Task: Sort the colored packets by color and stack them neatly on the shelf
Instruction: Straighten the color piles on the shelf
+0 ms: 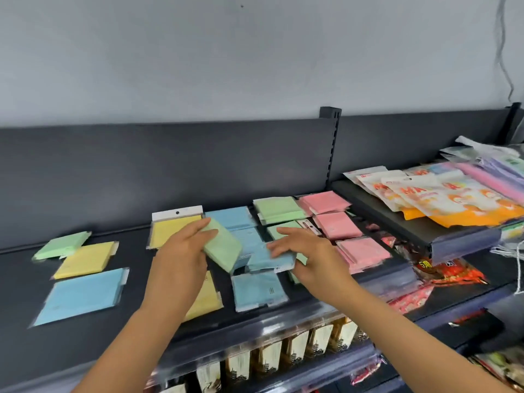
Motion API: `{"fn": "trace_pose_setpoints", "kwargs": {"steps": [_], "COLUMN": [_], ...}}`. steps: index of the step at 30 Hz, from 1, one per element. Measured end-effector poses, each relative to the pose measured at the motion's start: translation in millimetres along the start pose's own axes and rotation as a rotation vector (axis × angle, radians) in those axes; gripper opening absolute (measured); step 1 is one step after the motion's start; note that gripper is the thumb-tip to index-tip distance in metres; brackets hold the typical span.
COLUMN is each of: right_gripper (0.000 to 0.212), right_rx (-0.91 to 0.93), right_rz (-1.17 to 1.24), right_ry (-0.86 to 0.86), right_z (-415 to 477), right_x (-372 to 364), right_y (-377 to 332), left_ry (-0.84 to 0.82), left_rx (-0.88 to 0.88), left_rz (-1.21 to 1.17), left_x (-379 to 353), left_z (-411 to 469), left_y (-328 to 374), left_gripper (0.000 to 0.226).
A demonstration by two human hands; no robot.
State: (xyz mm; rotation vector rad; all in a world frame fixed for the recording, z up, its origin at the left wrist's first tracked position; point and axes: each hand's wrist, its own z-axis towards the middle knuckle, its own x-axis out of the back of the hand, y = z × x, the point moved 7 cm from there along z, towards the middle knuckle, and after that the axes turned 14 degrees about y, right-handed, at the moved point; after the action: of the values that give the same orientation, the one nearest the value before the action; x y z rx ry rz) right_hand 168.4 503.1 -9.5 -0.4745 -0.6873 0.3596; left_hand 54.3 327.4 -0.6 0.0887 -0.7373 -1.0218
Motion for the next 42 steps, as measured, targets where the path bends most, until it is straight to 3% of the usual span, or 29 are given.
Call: {"fn": "trace_pose_setpoints", "kwargs": {"steps": [7,16,18,20,24,25,27,31,36,42], "right_gripper": [0.035,0.05,0.052,0.052,0.024,0.021,0.034,0.045,0.044,0.036], "right_rx": [0.002,0.085,0.089,-0.006,-0.433,-0.554,-0.725,-0.87,-0.878,-0.83], "right_rz": [0.289,0.071,0.015,0.014,0.369,0.458,0.508,0.573,0.596,0.463], "right_ry": [-0.185,-0.532,-0.492,-0.332,0.107,0.118,0.035,-0.097,0.079,0.2], "right_z": [8,-6,-1,14,42,43,41,33,50,68], "right_x": [-24,-46,-35,-11,43,49,55,54,57,59], "right_y": [13,20,19,24,50,56,64,65,75,95], "left_ry": [0.155,0.215,0.203,0.168,0.098,0.086,0.065,0.024,-0.015,-0.086], "left_rx": [0.138,0.137,0.085,0.035,-0.04,-0.08,-0.149,-0.254,-0.298,-0.12], "left_rz": [0.124,-0.008,-0.009,-0.033,-0.061,-0.051,-0.039,-0.006,-0.026,0.022], "left_x": [25,30,23,9,-18,-24,-37,-57,-69,-63], "left_z": [-1,1,4,9,14,15,16,19,28,27], "left_y": [-8,12,23,41,77,85,97,117,124,79], "left_gripper": [0.041,0.041,0.042,0.043,0.045,0.045,0.045,0.05,0.043,0.045]}}
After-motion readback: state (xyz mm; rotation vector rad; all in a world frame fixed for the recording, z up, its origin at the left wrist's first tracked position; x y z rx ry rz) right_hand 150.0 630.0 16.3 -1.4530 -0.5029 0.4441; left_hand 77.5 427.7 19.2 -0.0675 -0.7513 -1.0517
